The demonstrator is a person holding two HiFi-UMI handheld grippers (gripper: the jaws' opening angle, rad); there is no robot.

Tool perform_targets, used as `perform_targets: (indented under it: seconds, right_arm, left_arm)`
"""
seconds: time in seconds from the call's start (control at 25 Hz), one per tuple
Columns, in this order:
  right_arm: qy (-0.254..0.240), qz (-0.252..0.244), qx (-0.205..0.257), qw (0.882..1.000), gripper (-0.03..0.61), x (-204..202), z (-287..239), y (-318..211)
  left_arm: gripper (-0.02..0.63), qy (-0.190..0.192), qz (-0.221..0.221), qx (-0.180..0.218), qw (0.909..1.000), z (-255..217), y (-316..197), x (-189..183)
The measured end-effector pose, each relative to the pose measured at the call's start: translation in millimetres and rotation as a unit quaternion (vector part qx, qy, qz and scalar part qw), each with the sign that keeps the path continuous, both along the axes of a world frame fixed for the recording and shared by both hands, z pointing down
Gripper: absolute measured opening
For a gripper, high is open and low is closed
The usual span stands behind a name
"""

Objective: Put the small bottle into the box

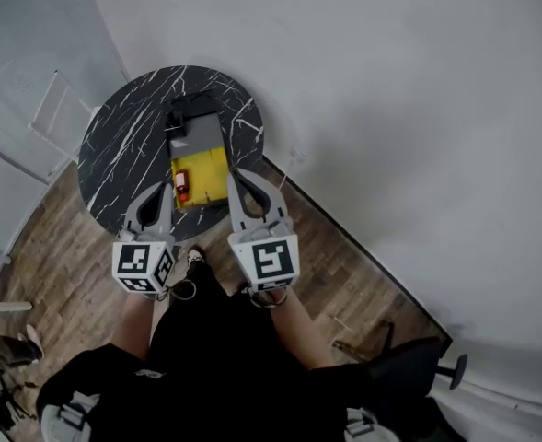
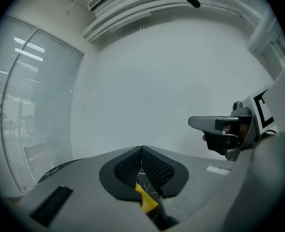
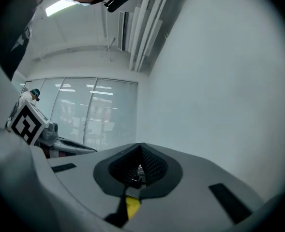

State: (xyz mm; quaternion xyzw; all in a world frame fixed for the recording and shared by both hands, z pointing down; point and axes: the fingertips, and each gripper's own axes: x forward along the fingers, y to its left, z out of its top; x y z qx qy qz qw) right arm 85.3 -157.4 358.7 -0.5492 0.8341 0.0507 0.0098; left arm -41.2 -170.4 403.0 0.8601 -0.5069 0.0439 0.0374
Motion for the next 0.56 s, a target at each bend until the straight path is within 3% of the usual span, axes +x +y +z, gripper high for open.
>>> perform_targets:
  seconds: [0.24,0.56]
  right_arm:
    - [-0.002,0.01,-0.002,1.0,-0.005,12.0,5.2,-3.0]
    - [0.003,0.004,-0.02,1.0,-0.005,-0.6,19.9,-20.2]
  left_arm:
    - [0.0,-0.014,0.015,-0.004,0.9998,2.0,-2.5,11.9]
    - [0.0,-0.034,0.014,-0.022,0.9991,12.0,-18.8,3.6]
